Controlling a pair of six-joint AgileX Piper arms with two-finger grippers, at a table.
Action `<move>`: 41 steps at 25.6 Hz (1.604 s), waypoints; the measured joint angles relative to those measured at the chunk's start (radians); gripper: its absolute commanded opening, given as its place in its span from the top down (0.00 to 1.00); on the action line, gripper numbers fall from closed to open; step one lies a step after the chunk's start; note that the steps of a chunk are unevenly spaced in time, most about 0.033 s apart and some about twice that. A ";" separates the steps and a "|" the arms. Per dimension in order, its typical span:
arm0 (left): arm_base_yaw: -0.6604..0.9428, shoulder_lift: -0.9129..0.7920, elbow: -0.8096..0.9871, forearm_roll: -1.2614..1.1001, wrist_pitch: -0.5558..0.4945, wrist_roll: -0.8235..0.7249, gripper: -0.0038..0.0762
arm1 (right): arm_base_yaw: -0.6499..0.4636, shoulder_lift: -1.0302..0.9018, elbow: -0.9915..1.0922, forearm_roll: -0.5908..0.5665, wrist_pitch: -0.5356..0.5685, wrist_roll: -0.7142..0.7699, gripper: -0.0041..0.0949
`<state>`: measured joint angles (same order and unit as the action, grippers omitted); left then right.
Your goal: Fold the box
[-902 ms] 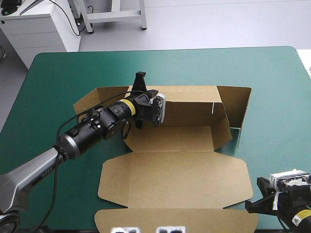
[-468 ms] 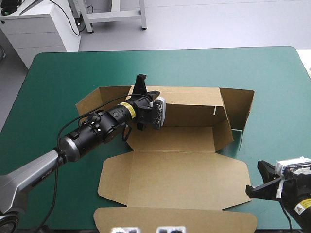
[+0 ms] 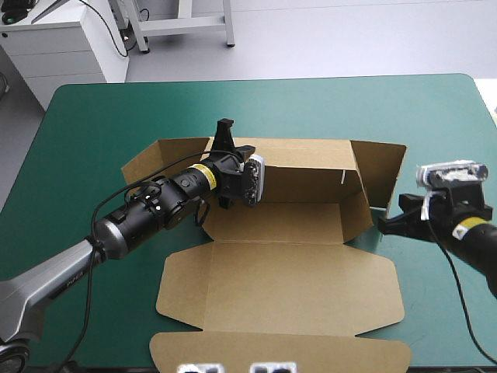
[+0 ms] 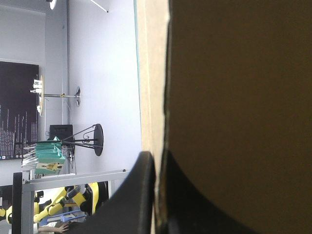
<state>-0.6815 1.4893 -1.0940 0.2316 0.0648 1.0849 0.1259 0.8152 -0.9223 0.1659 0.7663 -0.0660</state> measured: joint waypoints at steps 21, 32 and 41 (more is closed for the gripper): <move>0.051 0.000 0.002 -0.004 0.001 -0.025 0.96 | 0.000 0.789 -0.864 -0.012 0.260 -0.003 0.98; 0.051 0.000 0.002 -0.007 0.001 -0.027 0.96 | 0.000 1.108 -1.145 -0.047 0.479 0.133 0.98; 0.051 0.000 0.002 -0.007 0.001 -0.027 0.96 | -0.029 1.105 -1.040 0.036 0.478 0.142 0.98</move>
<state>-0.6303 1.4893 -1.0920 0.2248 0.0655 1.0578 0.0968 1.9204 -1.9624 0.2014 1.2439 0.0757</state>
